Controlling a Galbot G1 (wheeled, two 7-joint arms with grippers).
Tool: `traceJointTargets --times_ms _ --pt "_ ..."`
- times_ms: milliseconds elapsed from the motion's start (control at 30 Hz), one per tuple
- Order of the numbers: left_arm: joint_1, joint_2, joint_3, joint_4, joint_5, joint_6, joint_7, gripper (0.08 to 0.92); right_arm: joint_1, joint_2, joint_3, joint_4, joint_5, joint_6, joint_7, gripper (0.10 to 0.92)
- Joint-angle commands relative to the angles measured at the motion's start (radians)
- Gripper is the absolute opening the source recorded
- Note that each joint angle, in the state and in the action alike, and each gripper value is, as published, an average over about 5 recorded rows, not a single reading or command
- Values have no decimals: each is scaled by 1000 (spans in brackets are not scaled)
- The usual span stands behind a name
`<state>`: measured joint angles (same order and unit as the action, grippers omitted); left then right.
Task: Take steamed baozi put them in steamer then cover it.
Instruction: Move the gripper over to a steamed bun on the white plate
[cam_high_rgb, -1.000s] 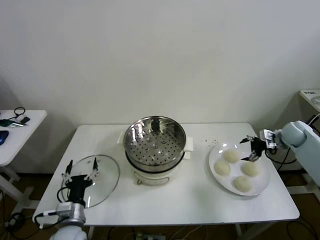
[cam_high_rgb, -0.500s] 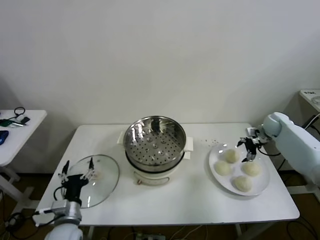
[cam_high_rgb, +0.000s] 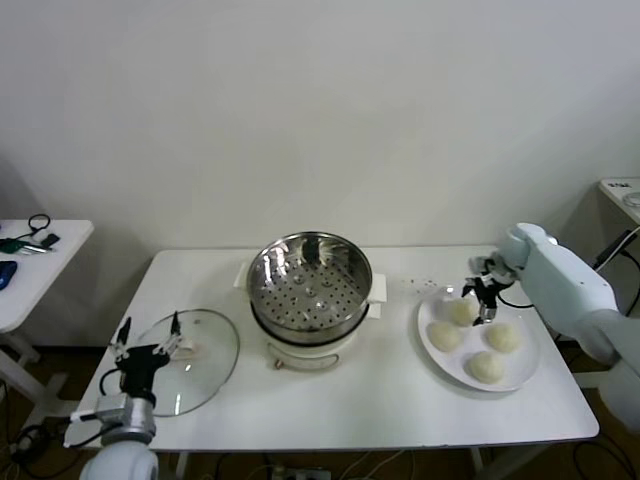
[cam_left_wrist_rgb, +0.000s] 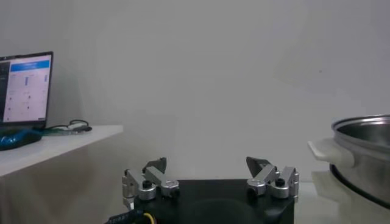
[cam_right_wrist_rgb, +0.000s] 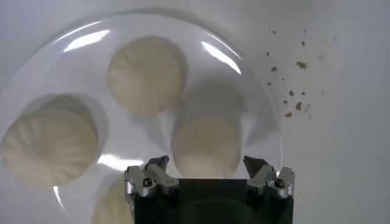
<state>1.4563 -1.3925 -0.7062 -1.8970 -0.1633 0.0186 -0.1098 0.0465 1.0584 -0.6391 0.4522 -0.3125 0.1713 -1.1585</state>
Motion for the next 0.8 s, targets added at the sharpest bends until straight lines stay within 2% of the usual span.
traceJointTargets --times_ms 33,167,400,800 --pt "-2 7 -3 6 -7 -4 1 823 12 55 3 -70 -30 9 1 823" --pt "0 7 -3 7 -8 -5 1 823 18 59 6 -82 -39 12 -2 808" --pt "-1 10 -4 13 -10 -6 -1 823 17 53 4 -84 -40 16 -9 698" --pt "8 14 -11 4 -14 -3 -6 823 43 31 -17 -46 -17 33 -13 662"
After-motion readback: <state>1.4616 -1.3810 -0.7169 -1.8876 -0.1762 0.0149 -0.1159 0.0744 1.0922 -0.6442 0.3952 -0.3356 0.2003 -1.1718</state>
